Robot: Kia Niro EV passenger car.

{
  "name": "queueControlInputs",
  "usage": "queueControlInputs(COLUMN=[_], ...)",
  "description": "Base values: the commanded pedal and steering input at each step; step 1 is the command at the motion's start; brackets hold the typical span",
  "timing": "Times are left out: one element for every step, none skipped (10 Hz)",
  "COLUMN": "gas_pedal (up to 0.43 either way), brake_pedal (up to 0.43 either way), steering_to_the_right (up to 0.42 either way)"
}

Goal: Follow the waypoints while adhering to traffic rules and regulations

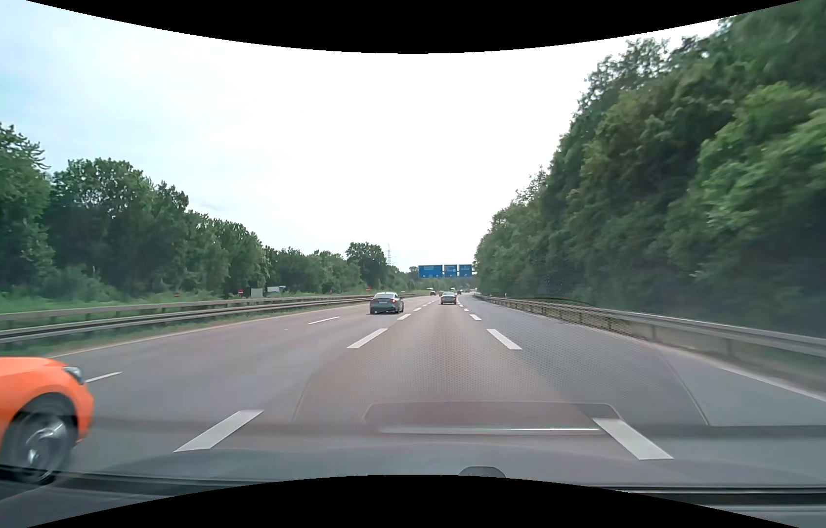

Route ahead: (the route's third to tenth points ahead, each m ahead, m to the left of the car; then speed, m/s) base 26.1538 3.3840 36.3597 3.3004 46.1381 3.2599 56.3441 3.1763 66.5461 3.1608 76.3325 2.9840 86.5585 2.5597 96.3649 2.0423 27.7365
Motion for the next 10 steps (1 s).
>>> queueControlInputs(gas_pedal=[0.098, 0.098, 0.098, 0.098, 0.098, 0.098, 0.098, 0.098, 0.098, 0.098], brake_pedal=[0.000, 0.000, 0.000, 0.000, 0.000, 0.000, 0.000, 0.000, 0.000, 0.000], steering_to_the_right=[-0.003, -0.002, -0.002, -0.002, -0.001, -0.001, -0.001, -0.001, -0.001, -0.001])
